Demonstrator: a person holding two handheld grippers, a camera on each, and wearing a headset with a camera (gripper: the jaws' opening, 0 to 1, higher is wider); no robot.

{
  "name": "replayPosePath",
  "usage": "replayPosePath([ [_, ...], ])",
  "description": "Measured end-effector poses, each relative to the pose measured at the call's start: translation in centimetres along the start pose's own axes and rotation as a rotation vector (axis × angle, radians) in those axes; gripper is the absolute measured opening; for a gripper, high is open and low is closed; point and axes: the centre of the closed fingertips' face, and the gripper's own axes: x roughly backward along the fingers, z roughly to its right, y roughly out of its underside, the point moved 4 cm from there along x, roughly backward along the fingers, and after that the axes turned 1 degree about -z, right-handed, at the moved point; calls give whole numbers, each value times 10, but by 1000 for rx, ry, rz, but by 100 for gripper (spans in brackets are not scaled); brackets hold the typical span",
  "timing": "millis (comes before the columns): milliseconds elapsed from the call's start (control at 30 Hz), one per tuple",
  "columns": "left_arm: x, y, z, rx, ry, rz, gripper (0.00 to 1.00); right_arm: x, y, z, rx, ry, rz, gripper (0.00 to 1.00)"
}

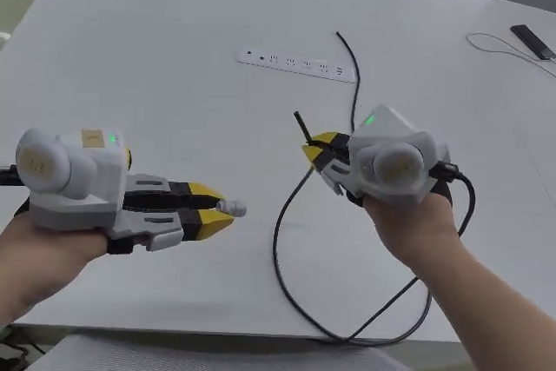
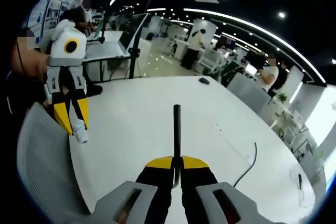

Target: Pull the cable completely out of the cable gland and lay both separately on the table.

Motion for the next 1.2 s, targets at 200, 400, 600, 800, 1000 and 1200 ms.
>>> replayPosePath([
  [200, 5, 14, -14, 21, -40, 12, 15, -28, -10, -6, 24, -54, -2, 0],
  [400, 9, 37, -27, 36, -82, 8, 15, -58, -27, -18, 34, -119, -4, 0],
  [600, 15, 52, -37, 54, -114, 13, 15, -87, -40, -40, 52, -186, -5, 0],
  [800, 20, 65, -48, 53, -137, 18, 15, -115, -48, -64, 88, -262, -18, 0],
  [1000, 22, 82, -59, 63, -146, 1, 15, -143, -46, -86, 107, -329, -46, 0],
  [1200, 24, 100, -67, 74, -153, -5, 15, -163, -47, -116, 173, -404, -75, 0],
])
